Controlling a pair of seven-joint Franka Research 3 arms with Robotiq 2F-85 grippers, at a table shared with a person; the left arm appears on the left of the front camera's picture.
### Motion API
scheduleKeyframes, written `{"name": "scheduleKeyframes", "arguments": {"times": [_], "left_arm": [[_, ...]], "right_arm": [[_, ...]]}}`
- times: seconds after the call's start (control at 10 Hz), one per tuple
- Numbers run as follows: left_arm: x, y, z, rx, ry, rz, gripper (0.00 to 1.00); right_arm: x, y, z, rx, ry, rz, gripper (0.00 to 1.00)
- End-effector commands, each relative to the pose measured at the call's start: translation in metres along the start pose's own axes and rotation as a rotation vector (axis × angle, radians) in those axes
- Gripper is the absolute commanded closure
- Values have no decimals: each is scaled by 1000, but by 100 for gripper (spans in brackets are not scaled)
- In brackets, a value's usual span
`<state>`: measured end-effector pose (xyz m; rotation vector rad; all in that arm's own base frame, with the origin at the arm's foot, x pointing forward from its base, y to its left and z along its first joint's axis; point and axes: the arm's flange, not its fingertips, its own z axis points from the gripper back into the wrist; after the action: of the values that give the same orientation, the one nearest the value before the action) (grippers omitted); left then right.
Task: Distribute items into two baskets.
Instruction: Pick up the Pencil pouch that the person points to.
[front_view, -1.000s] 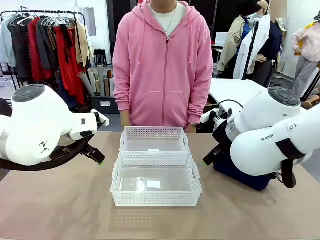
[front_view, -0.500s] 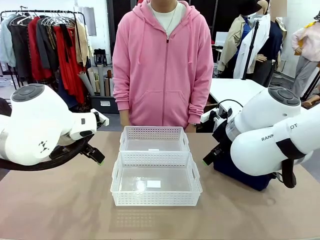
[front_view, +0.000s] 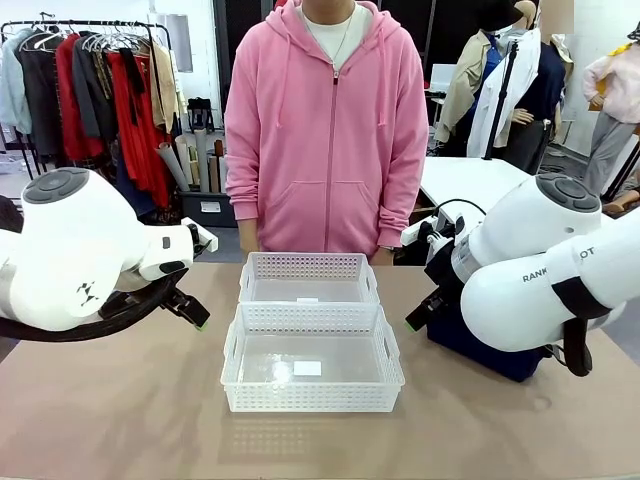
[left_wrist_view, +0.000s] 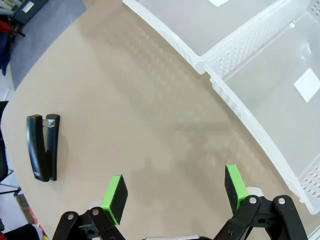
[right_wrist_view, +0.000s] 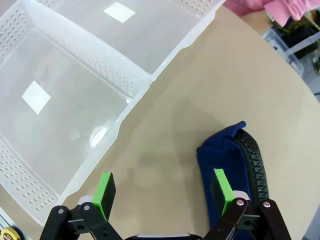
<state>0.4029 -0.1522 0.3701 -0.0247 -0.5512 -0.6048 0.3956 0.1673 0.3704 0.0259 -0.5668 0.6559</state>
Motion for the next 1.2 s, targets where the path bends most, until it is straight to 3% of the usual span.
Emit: {"name": "scheduleKeyframes", "arguments": {"times": [0.0,0.3,0.5,0.8,1.1], "left_arm": [[0,0,0,0,0,0,0],[-2,-7,6,-9,-8,23,0],[8,7,24,-10,-9,43,0],[27,37,53,-173,35,77,0],[44,95,97,-353,69,110,0]], "right_arm": [[0,0,0,0,0,0,0],[-5,1,8,21,7,-20,0],[4,-15,22,23,-6,-75,0],[27,-49,47,116,25,-155,0],[49,-109,71,231,42,-284,0]]}}
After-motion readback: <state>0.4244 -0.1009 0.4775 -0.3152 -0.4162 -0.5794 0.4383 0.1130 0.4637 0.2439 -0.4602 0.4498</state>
